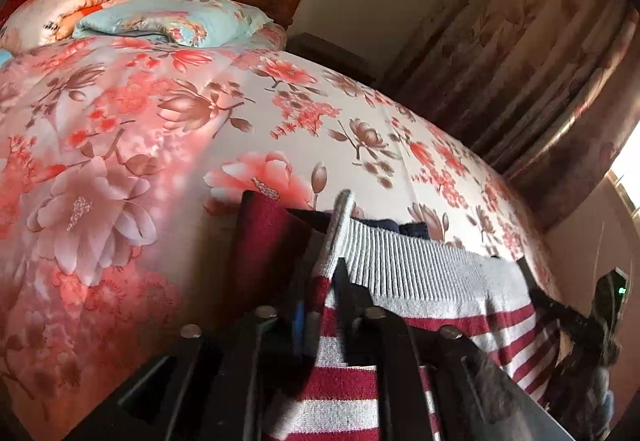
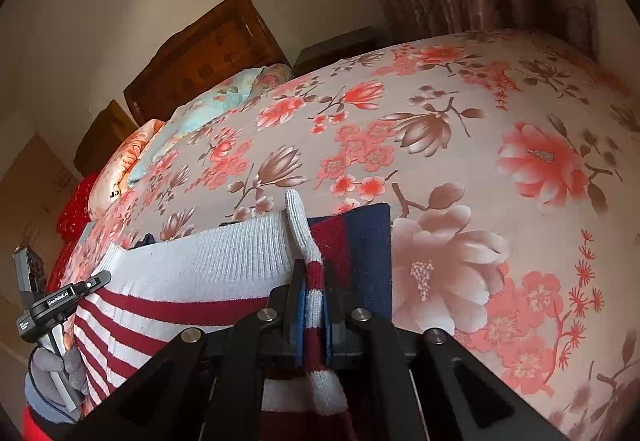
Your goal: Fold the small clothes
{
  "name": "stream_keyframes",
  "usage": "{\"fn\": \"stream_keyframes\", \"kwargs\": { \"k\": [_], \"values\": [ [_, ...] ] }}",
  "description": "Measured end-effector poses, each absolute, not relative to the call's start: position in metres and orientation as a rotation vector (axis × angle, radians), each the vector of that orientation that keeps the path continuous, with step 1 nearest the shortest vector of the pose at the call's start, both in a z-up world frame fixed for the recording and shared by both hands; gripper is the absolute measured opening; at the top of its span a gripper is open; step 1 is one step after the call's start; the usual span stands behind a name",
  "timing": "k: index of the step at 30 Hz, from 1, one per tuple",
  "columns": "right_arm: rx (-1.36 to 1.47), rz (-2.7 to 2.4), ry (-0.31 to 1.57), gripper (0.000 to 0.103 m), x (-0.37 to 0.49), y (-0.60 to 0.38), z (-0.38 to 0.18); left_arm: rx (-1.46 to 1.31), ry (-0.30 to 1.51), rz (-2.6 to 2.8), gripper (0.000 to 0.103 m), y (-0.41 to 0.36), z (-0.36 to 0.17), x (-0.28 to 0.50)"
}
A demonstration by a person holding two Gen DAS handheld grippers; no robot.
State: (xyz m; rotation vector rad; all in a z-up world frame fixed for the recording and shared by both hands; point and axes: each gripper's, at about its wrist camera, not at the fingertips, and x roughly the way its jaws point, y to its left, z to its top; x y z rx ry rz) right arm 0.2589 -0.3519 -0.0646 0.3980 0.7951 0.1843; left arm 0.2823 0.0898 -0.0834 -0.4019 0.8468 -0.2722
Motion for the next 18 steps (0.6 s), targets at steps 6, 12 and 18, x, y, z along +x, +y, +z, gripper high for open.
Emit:
{"fn": "stream_keyframes", "kwargs": {
  "k": [6,12,18],
  "values": [
    [0.295,0.027,0.642,0.021,0.222,-0.338,-0.036,-0.412,0.532,-0.109,0.103,0.092,-0.035,0.214],
    [0.063,0.227,0.683,0.025,0.213,-0.257,-0.023,-0.148,0.673,-0.235,0.103,0.014,-0.033,0.218],
    [0.107,0.254,0.746,0.023,0.221,-0.267,-0.055,-0.387,0.745,-0.201,0.103,0.065,-0.065,0.244]
  ]
}}
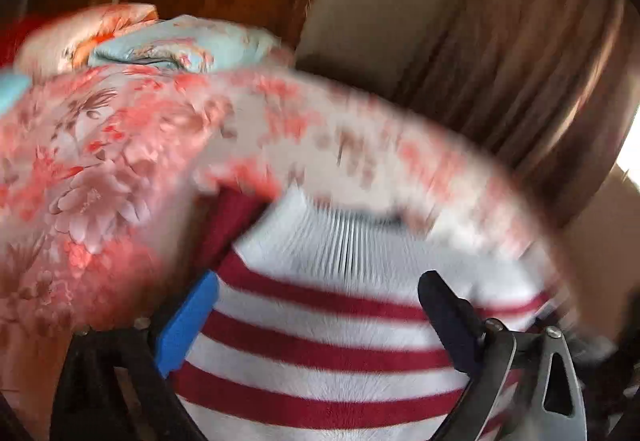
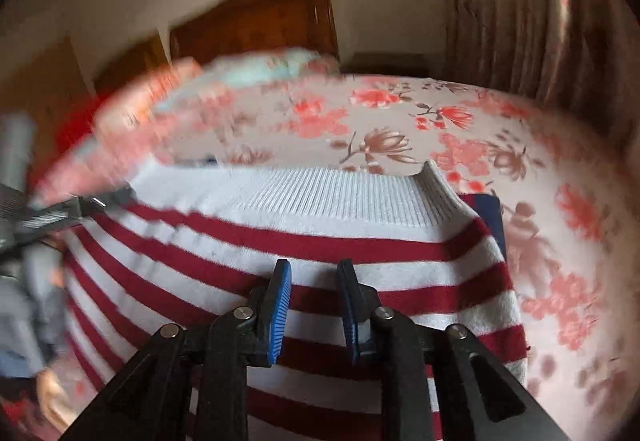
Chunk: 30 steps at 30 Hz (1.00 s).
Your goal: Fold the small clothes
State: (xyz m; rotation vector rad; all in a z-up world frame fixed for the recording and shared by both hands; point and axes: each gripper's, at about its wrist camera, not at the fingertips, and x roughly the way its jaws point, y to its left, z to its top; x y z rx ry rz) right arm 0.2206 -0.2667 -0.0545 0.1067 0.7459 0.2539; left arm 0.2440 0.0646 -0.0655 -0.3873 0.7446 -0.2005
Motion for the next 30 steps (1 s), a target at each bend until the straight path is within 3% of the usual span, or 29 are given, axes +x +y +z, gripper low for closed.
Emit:
{"fn": "stream_keyframes", "kwargs": {
  "k": [3,6,14,18,22,24,25,30],
  "values": [
    [0.232,0.214,0.724,0.022,0.216,-0.304,-0.056,-0.486,0.800,-0.123,0.103,0.095,-0.081,0.250],
    [0.354,0.215,0.711,0.022,0.216,-0.325,-0.060,-0.606,0.744,-0.132,0.103,0.114,-0.084,0.242],
    [0.311,0.162,0.725,0.025,0.212,-0.310,-0.046,-0.376,0.605,-0.161,0.103,0.066,-0.043,0.221],
    [0.180,0.230,0.693,0.025,0.232,-0.276,-0.021,-0.269,0.662,-0.270,0.103,0.023,-0.037,0.236],
    [0.179,0.253,0.798,0.025,0.275,-0.268,-0.031,-0.289,0.838,-0.212,0.103,0.032,-0.078,0.272],
    [0.210,0.156,0.841,0.025,0.289,-0.286,-0.047,-0.360,0.784,-0.227,0.103,0.047,-0.074,0.267],
    [0.233,0.132,0.834,0.019,0.288,-0.295,-0.052,-0.360,0.775,-0.197,0.103,0.052,-0.075,0.265],
    [0.494,0.177,0.765,0.022,0.277,-0.337,-0.061,-0.405,0.788,-0.172,0.103,0.060,-0.080,0.267]
  ]
}}
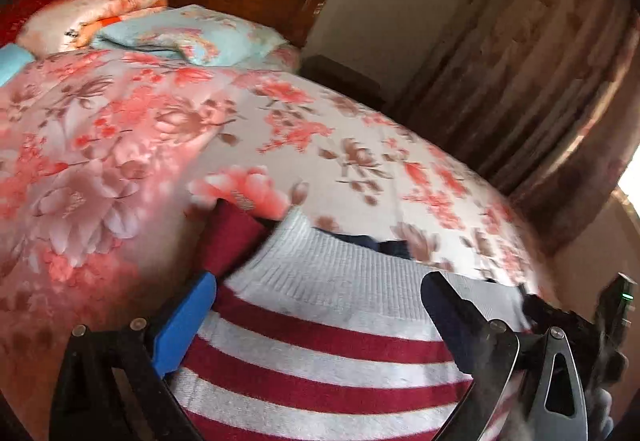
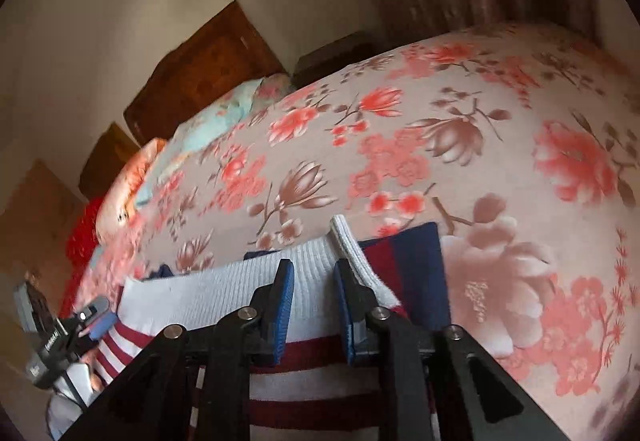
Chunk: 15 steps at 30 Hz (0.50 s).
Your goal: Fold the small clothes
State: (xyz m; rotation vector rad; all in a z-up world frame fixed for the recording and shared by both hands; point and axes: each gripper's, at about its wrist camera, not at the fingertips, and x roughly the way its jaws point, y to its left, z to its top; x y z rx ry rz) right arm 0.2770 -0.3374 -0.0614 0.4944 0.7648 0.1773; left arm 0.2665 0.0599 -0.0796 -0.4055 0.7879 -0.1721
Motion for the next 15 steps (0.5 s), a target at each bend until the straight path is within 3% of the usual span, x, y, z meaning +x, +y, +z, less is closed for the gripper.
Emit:
{"fn": "stream_keyframes", "kwargs": {
  "k": [8,12,15],
  "values": [
    [0.354,0.255,0.749,0.025,0.228,-0.296,-0.038,-0.274,0.661,-0.133,0.103,0.040,-0.051,0.210],
    [0.166,0.293,0.819,0.025,0.211,-0.257,-0.051,-0.088,0.713,-0.146,0.103,0.008,-0.066,0.196],
    [0.106,0.294,0.758,0.025,0.198,-0.252,-0.057,-0.037,0.783,-0.116,0.103,0.006,-0.075,0.198]
  ]
}}
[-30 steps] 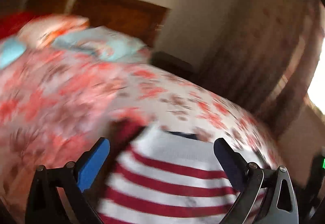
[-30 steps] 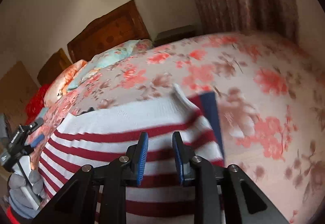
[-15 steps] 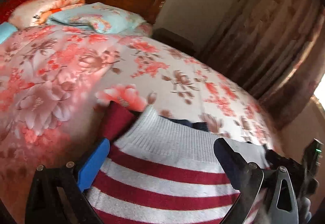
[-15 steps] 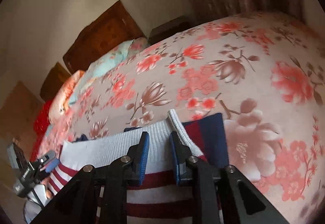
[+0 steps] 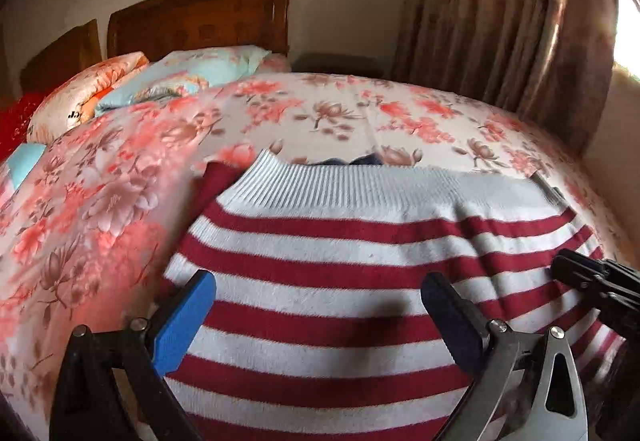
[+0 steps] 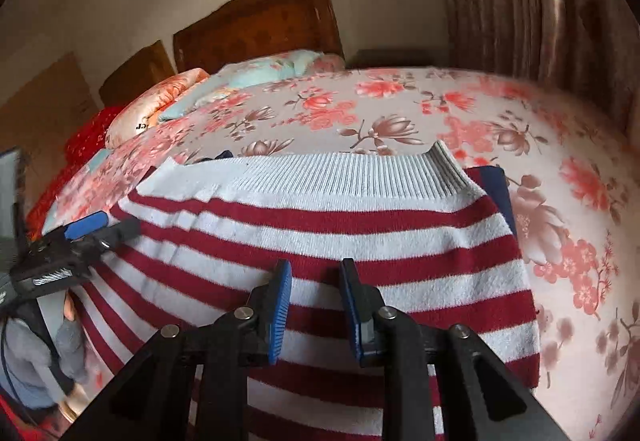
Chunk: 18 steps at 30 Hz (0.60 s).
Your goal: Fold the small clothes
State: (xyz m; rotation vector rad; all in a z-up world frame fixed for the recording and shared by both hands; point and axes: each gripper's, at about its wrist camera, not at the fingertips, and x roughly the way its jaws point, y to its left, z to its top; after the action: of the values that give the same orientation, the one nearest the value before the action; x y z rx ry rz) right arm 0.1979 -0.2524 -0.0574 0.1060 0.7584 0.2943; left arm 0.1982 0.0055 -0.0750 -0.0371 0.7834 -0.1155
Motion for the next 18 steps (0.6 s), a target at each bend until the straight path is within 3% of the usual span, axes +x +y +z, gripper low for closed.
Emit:
{"fn": "stream_keyframes", "kwargs": {
  "k": [18],
  "values": [
    [0.186,0.280,0.774,0.025,0.139,-0.306,-0.063,0.009,0.836,-0.083,0.103,0.004,-0.083,0.201]
  ]
}}
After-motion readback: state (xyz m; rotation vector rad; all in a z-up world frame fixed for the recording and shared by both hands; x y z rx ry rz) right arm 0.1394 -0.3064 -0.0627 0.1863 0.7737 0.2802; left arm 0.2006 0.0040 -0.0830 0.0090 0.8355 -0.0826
